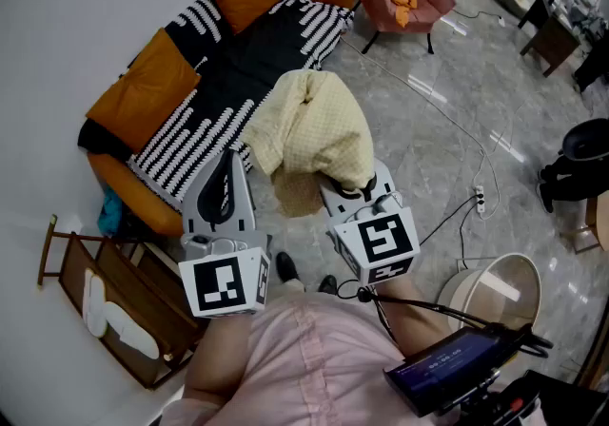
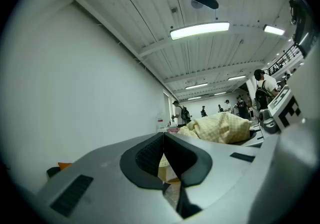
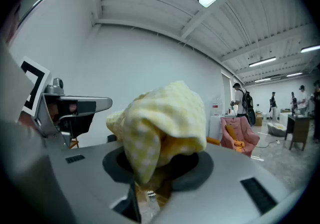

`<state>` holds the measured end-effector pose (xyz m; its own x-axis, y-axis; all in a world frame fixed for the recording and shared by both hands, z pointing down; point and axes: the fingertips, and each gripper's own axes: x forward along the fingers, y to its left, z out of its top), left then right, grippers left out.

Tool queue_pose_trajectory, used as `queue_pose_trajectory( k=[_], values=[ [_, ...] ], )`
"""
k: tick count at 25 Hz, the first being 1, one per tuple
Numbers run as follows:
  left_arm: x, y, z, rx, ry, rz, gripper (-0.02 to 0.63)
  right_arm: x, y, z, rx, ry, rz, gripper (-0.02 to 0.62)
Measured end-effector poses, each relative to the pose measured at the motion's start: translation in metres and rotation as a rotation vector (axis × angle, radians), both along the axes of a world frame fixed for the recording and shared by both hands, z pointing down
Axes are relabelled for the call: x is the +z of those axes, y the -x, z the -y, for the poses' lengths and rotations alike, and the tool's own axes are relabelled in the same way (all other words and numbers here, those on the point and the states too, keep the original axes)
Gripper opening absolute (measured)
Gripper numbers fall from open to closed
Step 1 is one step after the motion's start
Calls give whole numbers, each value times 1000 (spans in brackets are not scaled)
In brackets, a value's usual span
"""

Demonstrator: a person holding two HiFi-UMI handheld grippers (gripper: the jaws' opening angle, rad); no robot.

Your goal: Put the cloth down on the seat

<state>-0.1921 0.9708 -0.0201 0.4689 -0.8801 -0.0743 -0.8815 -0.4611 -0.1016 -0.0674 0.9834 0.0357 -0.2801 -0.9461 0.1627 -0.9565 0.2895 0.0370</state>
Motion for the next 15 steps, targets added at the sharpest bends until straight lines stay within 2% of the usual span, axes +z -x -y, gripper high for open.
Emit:
queue_pose_trajectory(
  k=[7,15],
  values=[
    [5,14,27,5,8,-5,11,6,14,24,-1,11,-9,132],
    [-4,43,67,27,-23,-27,11,-4,37,62,32,-18,-2,130]
  ],
)
